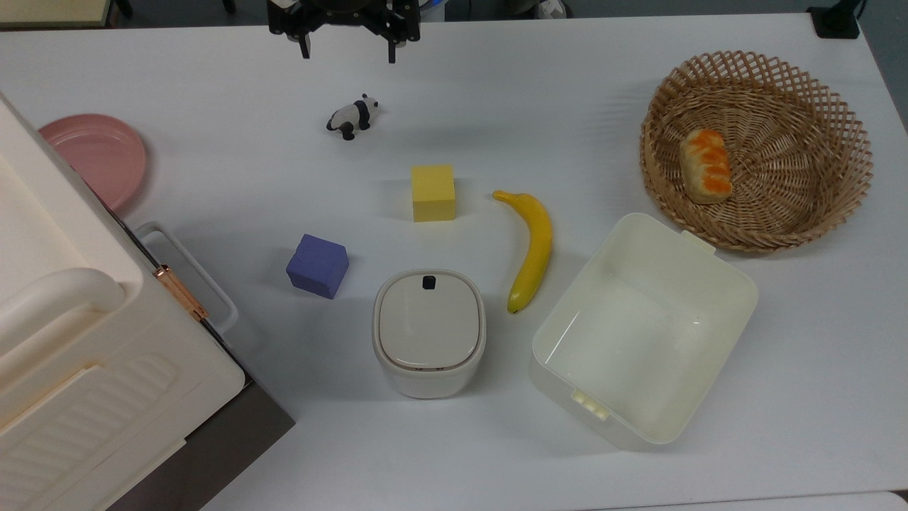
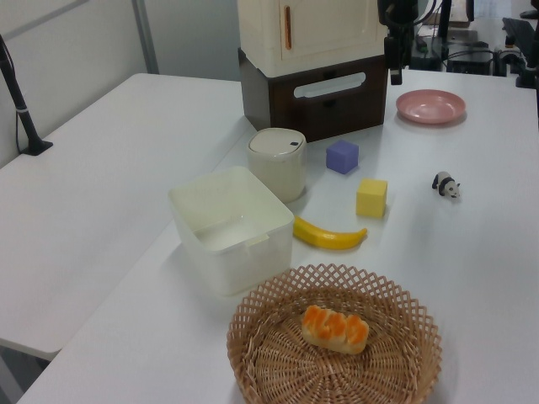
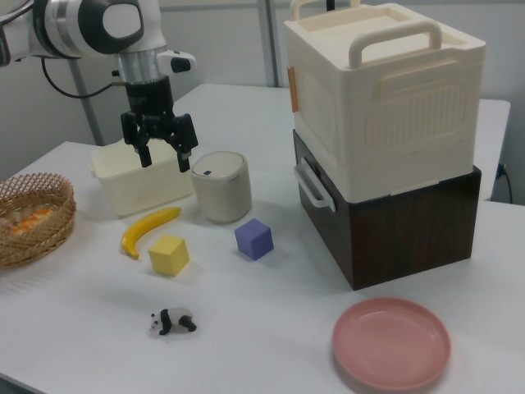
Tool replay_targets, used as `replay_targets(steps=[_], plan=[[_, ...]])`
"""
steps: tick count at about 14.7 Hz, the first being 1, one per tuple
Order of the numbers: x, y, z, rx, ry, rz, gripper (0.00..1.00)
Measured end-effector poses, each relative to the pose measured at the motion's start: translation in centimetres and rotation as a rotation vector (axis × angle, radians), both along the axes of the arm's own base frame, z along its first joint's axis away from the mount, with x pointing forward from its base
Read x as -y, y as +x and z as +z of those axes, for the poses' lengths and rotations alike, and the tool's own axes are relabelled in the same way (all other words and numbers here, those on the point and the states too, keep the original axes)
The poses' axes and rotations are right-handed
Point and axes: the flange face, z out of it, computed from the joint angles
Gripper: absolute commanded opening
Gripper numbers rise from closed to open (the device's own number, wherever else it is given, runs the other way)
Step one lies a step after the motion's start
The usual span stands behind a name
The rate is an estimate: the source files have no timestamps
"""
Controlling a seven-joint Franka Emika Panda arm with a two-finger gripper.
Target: Open the drawer
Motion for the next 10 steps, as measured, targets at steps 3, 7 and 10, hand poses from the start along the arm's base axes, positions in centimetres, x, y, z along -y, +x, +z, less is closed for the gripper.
replay_targets(steps=[3,7,10], plan=[[0.0,-0.1,-0.2,-0.015,0.000,-0.001,0.99],[0.0,0.0,-0.6,-0.024,0.003,0.029,0.96],[-0.2,0.3,-1.2,-0.039,0.008,0.073,0.97]])
